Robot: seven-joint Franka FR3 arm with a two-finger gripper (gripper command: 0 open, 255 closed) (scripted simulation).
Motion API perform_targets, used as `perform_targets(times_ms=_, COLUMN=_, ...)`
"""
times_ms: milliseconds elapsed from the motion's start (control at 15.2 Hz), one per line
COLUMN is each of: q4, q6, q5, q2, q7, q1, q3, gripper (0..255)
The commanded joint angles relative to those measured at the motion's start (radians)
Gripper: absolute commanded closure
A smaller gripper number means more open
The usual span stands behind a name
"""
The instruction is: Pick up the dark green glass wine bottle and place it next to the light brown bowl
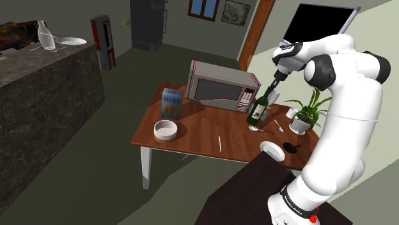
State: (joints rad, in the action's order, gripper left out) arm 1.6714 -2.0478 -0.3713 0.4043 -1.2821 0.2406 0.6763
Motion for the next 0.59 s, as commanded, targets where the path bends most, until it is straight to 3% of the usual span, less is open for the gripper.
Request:
perform_targets(times_ms=0, q4=-0.015, q6=0.02, q5=0.008, q2=-0.008, q7=0.007, q1=-0.001, q3=0.004, gripper=255)
perform_targets(times_ms=528, q4=-0.091, q6=0.114, q5=0.034, q2=-0.033, q7=0.03, q1=-0.001, q3=0.016, gripper=255)
